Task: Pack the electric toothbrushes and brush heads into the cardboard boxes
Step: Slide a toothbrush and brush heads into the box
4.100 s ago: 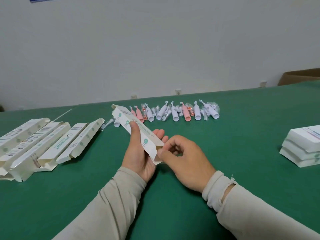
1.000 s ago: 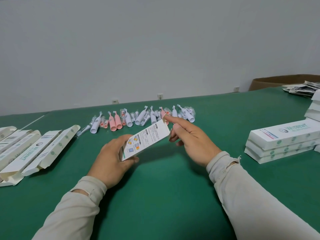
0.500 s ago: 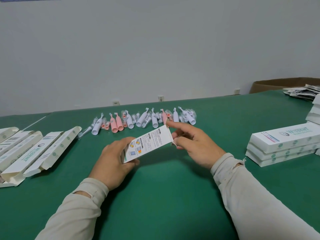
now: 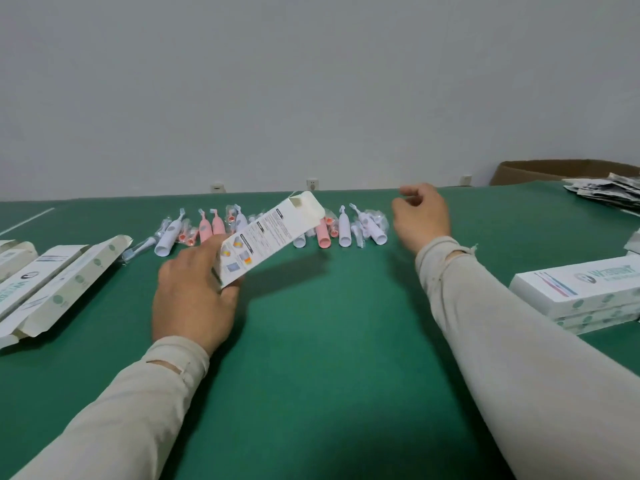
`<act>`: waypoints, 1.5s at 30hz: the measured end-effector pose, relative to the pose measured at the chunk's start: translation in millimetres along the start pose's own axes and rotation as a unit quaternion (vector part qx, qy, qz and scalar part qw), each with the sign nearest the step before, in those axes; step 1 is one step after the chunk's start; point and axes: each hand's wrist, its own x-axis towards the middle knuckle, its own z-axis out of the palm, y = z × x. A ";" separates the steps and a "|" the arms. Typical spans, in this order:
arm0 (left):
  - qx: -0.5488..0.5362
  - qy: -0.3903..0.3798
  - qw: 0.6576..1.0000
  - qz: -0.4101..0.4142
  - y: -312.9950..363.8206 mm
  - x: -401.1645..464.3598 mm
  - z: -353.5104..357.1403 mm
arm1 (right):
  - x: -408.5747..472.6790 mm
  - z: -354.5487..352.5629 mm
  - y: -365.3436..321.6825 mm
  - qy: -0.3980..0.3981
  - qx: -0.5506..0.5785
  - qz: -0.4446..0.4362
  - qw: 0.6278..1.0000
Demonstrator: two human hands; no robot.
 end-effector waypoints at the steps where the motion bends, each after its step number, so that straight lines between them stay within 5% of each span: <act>1: 0.003 0.002 1.000 0.001 -2.6 1.9 3.1 | 16.6 6.4 5.6 -0.016 -0.047 -0.004 0.999; 12: 0.014 -0.013 1.000 -0.023 -11.1 9.8 7.8 | 87.6 64.6 32.5 -0.310 -0.427 -0.036 0.849; 18: -0.010 -0.008 1.000 -0.021 -14.2 9.0 11.7 | 95.0 58.7 39.3 -0.204 -0.512 -0.031 0.834; 27: -0.035 0.001 0.999 -0.008 -18.4 7.9 13.4 | 58.9 36.4 25.8 -0.161 -0.558 0.086 0.810; 31: -0.039 -0.003 0.999 -0.016 -15.9 5.3 10.7 | -3.2 17.6 12.1 -0.171 -0.526 0.122 0.824; 40: -0.065 -0.005 0.998 -0.005 -13.3 -18.7 -18.2 | -133.5 -0.4 -23.9 -0.246 -0.495 -0.026 0.833; 45: -0.063 -0.021 0.998 -0.011 -19.2 -34.2 -31.2 | -125.3 -26.5 -25.4 -0.176 -0.209 -0.008 0.962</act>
